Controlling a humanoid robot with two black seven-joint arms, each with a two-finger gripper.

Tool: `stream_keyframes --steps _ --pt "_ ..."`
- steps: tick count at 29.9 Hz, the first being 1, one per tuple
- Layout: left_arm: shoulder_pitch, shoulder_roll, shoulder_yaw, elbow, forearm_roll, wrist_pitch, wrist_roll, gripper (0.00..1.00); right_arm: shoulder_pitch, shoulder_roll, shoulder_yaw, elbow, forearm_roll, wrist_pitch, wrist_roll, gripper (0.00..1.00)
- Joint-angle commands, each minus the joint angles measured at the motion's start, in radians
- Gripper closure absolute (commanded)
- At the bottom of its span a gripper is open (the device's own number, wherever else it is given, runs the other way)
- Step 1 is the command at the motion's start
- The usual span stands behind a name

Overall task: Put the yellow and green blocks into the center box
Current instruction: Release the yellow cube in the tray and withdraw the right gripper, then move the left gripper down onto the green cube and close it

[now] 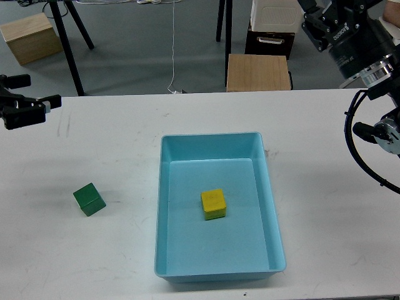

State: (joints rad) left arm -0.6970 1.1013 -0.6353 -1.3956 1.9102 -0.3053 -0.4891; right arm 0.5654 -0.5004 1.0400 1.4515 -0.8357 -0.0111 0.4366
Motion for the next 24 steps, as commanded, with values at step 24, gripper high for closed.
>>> stream_keyframes --steps 24 --pt "-0.059 -0.096 0.302 -0.049 0.271 -0.041 0.0 0.0 -0.645 -0.029 0.268 0.156 0.001 -0.162 0.002 0.02"
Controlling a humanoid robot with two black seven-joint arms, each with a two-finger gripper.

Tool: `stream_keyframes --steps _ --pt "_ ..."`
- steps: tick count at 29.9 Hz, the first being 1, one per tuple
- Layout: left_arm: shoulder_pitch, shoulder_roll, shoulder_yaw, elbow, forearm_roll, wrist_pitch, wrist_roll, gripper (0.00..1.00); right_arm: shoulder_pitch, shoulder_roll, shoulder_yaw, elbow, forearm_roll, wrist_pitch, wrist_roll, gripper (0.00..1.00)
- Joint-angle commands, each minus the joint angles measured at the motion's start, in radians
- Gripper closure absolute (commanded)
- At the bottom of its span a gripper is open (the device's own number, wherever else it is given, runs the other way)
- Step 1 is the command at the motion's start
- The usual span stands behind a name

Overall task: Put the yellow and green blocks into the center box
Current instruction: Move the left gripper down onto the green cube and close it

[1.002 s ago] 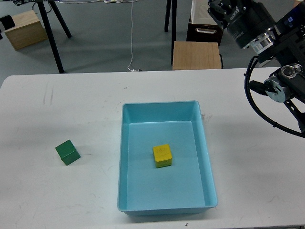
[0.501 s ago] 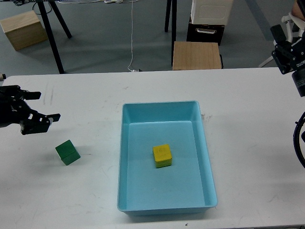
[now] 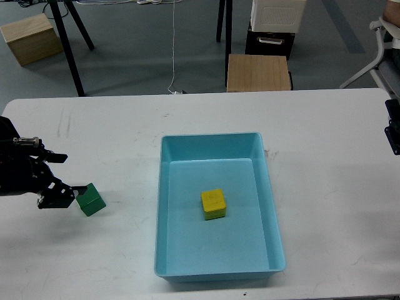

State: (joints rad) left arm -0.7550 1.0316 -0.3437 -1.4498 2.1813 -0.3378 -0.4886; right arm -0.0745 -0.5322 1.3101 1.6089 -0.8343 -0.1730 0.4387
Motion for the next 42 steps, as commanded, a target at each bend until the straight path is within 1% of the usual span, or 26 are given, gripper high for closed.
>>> stream_keyframes --steps 1,4,10,14,20,22,24,26,27,28,31,33,36,38,40,42 --pt "-0.001 -0.033 0.014 0.006 0.0 -0.012 0.0 0.0 -0.01 0.003 0.0 -0.001 0.0 0.0 0.002 0.02" --pt "-0.001 -0.065 0.028 0.035 0.0 -0.012 0.0 0.0 -0.019 0.005 0.0 -0.001 0.0 -0.002 0.003 0.02" --pt "0.003 -0.134 0.051 0.146 0.0 -0.007 0.0 0.0 -0.03 0.005 0.002 -0.001 0.0 -0.002 0.003 0.02" --pt "0.002 -0.153 0.069 0.192 0.0 -0.001 0.0 0.0 -0.034 0.006 0.002 -0.001 0.0 -0.002 0.006 0.02" --pt "0.008 -0.165 0.071 0.201 0.0 -0.003 0.0 0.0 -0.034 0.009 0.002 -0.001 0.0 -0.002 0.006 0.02" --pt "0.009 -0.173 0.081 0.203 0.0 -0.003 0.0 0.02 -0.034 0.011 0.003 -0.001 0.0 -0.002 0.006 0.02" --pt "0.003 -0.173 0.115 0.203 0.0 -0.001 0.0 0.11 -0.034 0.011 0.003 -0.001 0.0 -0.002 0.006 0.02" --pt "0.002 -0.174 0.135 0.207 0.0 0.0 0.0 0.17 -0.034 0.011 0.003 -0.001 0.0 -0.005 0.006 0.02" --pt "0.002 -0.174 0.135 0.212 0.0 0.002 0.0 0.21 -0.034 0.011 0.003 -0.001 0.0 -0.009 0.006 0.02" --pt "0.002 -0.176 0.135 0.215 0.0 0.002 0.0 0.28 -0.034 0.011 0.003 -0.001 0.0 -0.017 0.006 0.02" --pt "0.002 -0.189 0.137 0.223 0.0 0.003 0.0 0.4 -0.034 0.011 0.002 -0.001 0.0 -0.025 0.006 0.02" --pt "0.002 -0.199 0.135 0.236 0.0 0.003 0.0 0.43 -0.034 0.011 0.003 -0.001 0.0 -0.025 0.006 0.02" --pt "0.0 -0.199 0.135 0.247 0.0 0.003 0.0 0.59 -0.034 0.012 0.003 -0.001 0.0 -0.025 0.006 0.02" --pt "0.0 -0.199 0.135 0.25 0.0 0.003 0.0 0.73 -0.033 0.012 0.003 -0.001 0.0 -0.025 0.006 0.02" --pt "-0.001 -0.197 0.135 0.253 0.0 0.005 0.0 0.82 -0.019 0.009 0.006 -0.001 0.0 -0.025 0.006 0.02" --pt "-0.006 -0.194 0.132 0.255 0.0 0.005 0.0 0.85 0.004 -0.003 0.011 -0.001 -0.002 -0.025 0.003 0.02"
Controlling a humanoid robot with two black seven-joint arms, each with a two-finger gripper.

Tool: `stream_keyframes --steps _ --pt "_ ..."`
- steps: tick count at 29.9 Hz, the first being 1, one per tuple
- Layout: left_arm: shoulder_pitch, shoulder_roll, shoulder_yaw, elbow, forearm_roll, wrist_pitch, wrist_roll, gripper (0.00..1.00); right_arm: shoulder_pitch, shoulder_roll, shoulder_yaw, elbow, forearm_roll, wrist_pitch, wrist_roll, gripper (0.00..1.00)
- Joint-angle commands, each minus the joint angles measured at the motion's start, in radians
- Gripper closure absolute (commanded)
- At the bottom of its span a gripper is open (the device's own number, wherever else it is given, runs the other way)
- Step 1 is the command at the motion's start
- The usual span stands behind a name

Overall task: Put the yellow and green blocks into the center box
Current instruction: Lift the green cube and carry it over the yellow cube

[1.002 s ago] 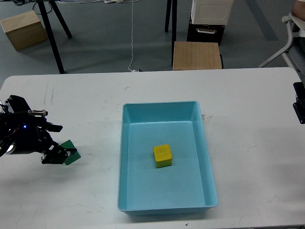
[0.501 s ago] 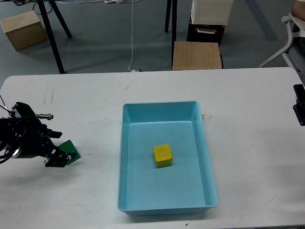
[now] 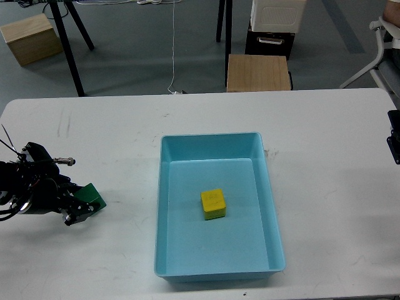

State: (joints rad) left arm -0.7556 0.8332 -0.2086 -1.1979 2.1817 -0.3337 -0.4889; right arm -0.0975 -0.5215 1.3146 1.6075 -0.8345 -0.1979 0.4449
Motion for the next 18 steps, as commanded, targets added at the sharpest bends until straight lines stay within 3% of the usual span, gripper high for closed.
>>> stream_keyframes --steps 1,10,18 --pt "-0.016 0.006 -0.008 0.003 0.0 0.004 0.0 0.85 0.044 -0.017 0.009 0.0 -0.003 0.0 -0.003 0.02" --pt "-0.258 0.116 -0.02 -0.052 -0.071 0.03 0.0 0.86 0.19 -0.123 0.011 -0.021 -0.009 -0.015 -0.003 0.02" --pt "-0.442 0.144 -0.015 -0.262 -0.168 0.007 0.0 0.86 0.116 -0.141 0.005 -0.106 -0.003 -0.127 -0.002 0.02"
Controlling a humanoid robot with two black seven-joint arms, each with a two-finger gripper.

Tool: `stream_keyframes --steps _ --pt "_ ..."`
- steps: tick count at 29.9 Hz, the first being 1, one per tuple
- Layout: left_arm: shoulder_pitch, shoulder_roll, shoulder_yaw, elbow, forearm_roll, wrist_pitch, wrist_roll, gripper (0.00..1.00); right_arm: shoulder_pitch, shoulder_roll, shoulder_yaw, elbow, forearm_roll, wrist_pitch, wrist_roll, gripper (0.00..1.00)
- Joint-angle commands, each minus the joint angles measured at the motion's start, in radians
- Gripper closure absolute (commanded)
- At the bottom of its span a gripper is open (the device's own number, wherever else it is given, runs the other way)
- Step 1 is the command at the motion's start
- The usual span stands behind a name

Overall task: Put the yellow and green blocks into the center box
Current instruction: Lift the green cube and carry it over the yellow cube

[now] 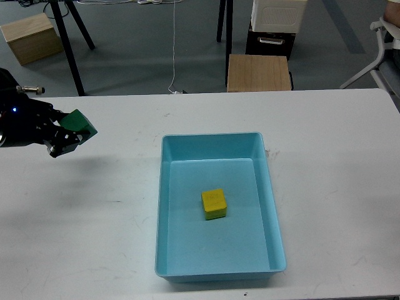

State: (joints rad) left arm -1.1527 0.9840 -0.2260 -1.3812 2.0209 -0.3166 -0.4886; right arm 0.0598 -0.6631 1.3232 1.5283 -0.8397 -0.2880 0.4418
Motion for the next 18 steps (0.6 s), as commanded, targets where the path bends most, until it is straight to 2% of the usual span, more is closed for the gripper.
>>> stream_keyframes --steps 1,4,7,13,18 --pt "-0.056 -0.01 0.002 -0.105 -0.005 -0.021 0.0 0.86 -0.06 0.0 -0.007 -0.034 0.002 -0.046 0.002 0.02" --pt "-0.073 -0.053 0.005 -0.154 -0.005 -0.082 0.0 0.86 -0.112 0.0 -0.009 -0.057 0.002 -0.048 0.002 0.02" --pt "-0.085 -0.178 0.01 -0.157 0.004 -0.172 0.0 0.86 -0.167 -0.003 -0.013 -0.085 0.002 -0.039 0.002 0.02" --pt "-0.093 -0.364 0.019 -0.125 0.076 -0.172 0.0 0.85 -0.241 -0.023 -0.016 -0.114 0.004 -0.036 0.008 0.02" --pt "-0.091 -0.447 0.048 -0.09 0.105 -0.172 0.0 0.84 -0.261 -0.023 -0.016 -0.134 0.004 -0.039 0.018 0.02"
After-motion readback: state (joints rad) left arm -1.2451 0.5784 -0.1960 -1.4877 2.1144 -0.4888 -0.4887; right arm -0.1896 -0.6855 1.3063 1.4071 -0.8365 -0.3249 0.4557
